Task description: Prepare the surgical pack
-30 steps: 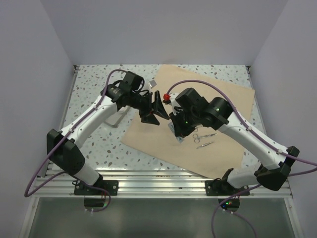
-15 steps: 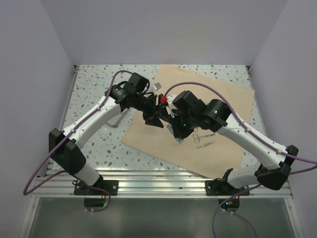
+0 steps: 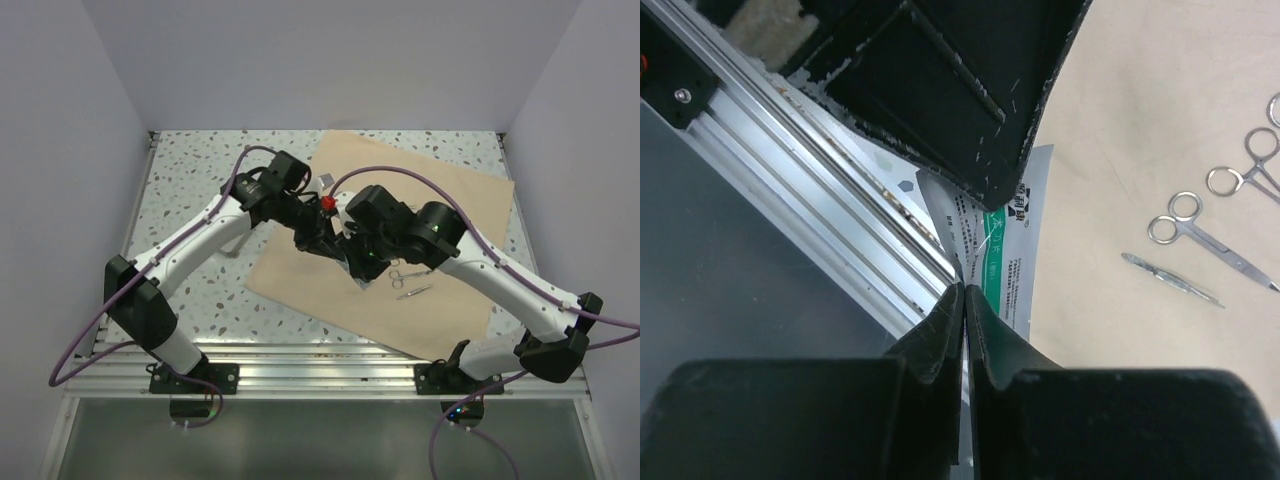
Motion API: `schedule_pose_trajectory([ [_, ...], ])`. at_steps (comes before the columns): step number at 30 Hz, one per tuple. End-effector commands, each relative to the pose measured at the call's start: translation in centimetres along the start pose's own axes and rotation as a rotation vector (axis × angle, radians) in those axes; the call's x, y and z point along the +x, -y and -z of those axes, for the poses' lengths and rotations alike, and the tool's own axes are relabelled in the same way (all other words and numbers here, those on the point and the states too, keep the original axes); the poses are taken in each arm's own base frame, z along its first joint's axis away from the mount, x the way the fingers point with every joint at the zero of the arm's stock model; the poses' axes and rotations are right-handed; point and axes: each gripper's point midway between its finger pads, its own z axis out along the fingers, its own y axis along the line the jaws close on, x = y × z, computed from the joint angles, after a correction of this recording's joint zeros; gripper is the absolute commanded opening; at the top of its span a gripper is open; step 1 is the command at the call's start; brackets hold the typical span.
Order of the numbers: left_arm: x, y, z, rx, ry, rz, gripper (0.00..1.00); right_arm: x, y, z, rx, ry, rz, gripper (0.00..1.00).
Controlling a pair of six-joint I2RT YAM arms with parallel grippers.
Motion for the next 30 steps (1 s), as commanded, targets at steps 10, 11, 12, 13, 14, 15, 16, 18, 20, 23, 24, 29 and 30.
schedule_pose_trajectory([
  [10, -5.5, -9.0, 7.0, 0.010, 0.460, 0.145, 0.00, -0.4, 2.5, 3.0, 0.202, 0.048, -0.249, 0.89],
  [11, -6.0, -9.0, 8.2, 0.027, 0.535, 0.130, 0.00, -0.4, 2.6, 3.1, 0.201, 0.055, -0.285, 0.91],
  [12, -6.2, -11.4, 8.1, 0.006, 0.570, 0.185, 0.00, -0.2, 2.4, 3.0, 0.197, 0.051, -0.302, 0.93],
  [13, -6.6, -12.1, 8.6, 0.009, 0.621, 0.200, 0.00, -0.2, 2.3, 2.9, 0.188, 0.053, -0.313, 0.94],
  [14, -7.4, -11.0, 10.1, 0.067, 0.714, 0.152, 0.00, -0.2, 1.9, 2.8, 0.166, 0.047, -0.330, 0.95],
  [15, -7.8, -12.6, 10.6, 0.050, 0.762, 0.180, 0.00, 0.0, 1.8, 2.5, 0.156, 0.037, -0.337, 0.96],
  [16, -8.6, -13.6, 11.6, 0.015, 0.829, 0.195, 0.00, 0.1, 1.6, 2.3, 0.147, 0.030, -0.345, 0.96],
  [18, -9.7, -15.1, 13.6, -0.038, 0.922, 0.208, 0.00, 0.4, 0.9, 1.7, 0.118, 0.005, -0.347, 0.98],
  [20, -11.0, -16.1, 15.4, -0.085, 1.017, 0.217, 0.00, 0.5, 0.7, 1.3, 0.105, -0.009, -0.348, 0.99],
  [23, -12.9, -17.1, 17.8, -0.102, 1.160, 0.254, 0.00, 1.0, 0.4, 1.0, 0.089, -0.032, -0.335, 0.99],
  [24, -13.3, -18.3, 18.5, -0.106, 1.194, 0.288, 0.00, 1.2, 0.4, 0.9, 0.089, -0.044, -0.330, 0.99],
  [29, -15.9, -20.1, 21.0, -0.044, 1.368, 0.343, 0.00, 2.0, 0.3, 0.9, 0.070, -0.074, -0.294, 0.99],
  [30, -15.9, -21.1, 20.3, -0.045, 1.370, 0.361, 0.00, 2.1, 0.2, 0.8, 0.063, -0.074, -0.288, 0.99],
])
